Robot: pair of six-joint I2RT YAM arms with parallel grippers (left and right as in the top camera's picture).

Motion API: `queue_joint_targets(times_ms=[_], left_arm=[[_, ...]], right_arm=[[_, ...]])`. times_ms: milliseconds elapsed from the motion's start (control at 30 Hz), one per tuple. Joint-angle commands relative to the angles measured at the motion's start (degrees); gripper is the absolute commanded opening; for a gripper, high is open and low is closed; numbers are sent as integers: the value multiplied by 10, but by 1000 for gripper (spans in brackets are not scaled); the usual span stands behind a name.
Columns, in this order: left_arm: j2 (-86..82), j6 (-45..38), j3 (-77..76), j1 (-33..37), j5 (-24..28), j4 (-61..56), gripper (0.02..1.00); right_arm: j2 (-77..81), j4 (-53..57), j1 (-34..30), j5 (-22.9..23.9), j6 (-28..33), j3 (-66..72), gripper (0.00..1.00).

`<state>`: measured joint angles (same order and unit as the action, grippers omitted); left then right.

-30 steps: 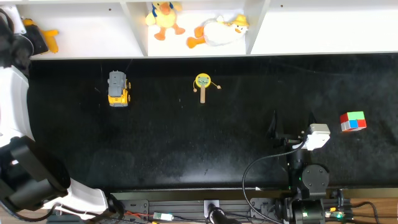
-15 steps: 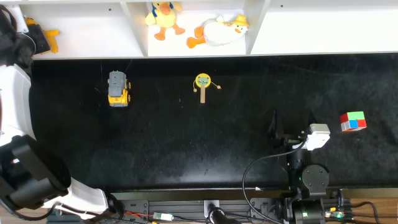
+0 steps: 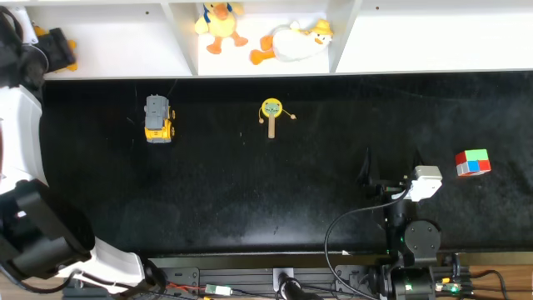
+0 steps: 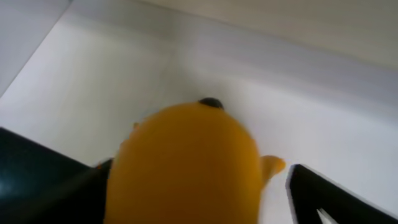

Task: Store Toys

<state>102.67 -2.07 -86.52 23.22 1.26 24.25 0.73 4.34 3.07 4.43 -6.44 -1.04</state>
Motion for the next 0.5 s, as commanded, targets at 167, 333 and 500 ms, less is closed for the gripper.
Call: queue_joint_targets(times_ms=[167, 333, 500], left_arm=[[11, 2, -7, -5, 1, -9, 998], [11, 2, -7, -5, 1, -10, 998], [1, 2, -7, -5, 0, 8, 998]], right_arm=[[-5, -2, -1, -4, -4, 8, 996], [-5, -2, -1, -4, -4, 8, 996], [-5, -2, -1, -4, -4, 8, 996]])
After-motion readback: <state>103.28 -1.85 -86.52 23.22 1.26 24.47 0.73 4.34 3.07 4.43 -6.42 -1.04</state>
